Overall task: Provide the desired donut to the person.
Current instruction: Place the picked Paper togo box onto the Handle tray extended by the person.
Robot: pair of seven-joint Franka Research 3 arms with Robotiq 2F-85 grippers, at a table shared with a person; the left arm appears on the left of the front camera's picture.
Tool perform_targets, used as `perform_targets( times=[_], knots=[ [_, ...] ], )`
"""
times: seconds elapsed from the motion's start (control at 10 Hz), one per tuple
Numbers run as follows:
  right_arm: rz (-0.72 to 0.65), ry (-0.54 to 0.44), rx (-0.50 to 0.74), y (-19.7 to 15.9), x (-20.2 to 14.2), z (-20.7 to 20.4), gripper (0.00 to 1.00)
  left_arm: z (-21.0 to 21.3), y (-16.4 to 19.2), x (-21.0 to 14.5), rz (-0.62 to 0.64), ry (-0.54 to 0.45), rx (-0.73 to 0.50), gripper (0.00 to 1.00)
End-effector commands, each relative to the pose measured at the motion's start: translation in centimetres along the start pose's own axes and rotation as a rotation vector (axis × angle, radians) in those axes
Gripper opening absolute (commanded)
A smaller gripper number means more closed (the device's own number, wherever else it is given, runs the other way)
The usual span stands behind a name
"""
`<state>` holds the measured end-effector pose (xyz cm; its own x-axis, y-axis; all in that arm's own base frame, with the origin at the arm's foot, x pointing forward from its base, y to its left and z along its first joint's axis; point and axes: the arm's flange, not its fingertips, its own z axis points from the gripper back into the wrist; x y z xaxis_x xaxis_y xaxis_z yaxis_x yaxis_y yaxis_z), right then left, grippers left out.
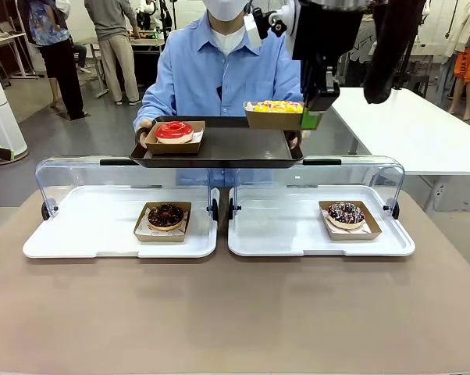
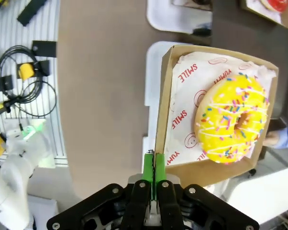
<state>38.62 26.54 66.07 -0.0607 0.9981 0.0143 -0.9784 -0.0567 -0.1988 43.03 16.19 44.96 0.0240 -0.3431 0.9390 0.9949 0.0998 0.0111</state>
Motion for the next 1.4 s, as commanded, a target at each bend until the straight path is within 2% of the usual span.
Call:
perform_targets(
  times=[0.0,0.1,0.4,0.7,1.3],
  knots=[
    [-0.011,-0.006,0.019,-4.3,0.7,-1.7,0.02,-0.1,-0.3,0.1,0.001,0.003,0.012,1.0],
    [0.044,-0.032,0.024,-6.0,1.1,-2.7,0.02,-0.1,-0.3,0.1,0.001,0.003,0.012,1.0],
    [0.059,-0.077,0.027,-10.9,1.6,-5.7,0.02,-0.1,-0.3,0.1,0.001,0.003,0.012,1.0],
    [0.007,-0.048,0.069,-15.6,2.1,-9.0,0.02,-0.1,-0.3,0.1,0.001,0.003,0.012,1.0],
    [0.017,0.004,0.097,-17.0,4.2,-13.1,0.02,-0.1,-0.3,0.1,0.001,0.003,0.012,1.0]
  ],
)
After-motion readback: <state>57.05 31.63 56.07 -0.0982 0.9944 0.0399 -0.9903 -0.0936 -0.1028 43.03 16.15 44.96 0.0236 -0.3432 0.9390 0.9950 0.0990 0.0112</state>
